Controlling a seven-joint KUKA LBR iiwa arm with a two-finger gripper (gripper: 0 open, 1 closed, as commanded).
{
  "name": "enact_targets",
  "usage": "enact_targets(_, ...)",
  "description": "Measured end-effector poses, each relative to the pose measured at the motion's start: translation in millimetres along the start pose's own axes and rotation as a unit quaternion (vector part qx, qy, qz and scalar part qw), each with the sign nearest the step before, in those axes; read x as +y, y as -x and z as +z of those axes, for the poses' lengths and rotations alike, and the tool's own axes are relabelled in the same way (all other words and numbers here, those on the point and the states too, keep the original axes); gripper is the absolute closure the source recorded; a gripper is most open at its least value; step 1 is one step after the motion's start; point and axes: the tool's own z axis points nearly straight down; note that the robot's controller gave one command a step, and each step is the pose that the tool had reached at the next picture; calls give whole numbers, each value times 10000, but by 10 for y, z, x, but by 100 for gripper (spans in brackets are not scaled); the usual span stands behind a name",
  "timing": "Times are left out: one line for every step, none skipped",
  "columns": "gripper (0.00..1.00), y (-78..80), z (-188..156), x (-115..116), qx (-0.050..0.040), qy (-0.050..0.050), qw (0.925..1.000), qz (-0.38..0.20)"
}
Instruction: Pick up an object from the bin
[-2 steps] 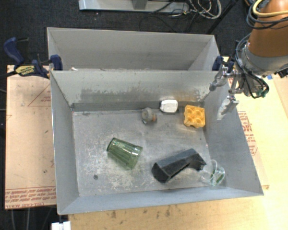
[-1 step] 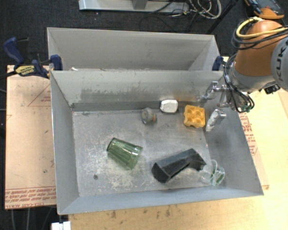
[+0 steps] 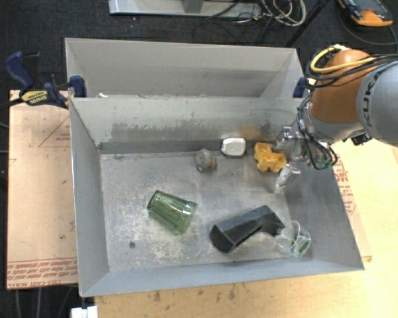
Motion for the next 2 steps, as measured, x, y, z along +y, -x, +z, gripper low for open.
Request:
enact_targets(0, -30, -323, 5, -17, -3, 9937, 1123)
enact_targets(0, 6, -271, 31, -36, -10, 9956, 939)
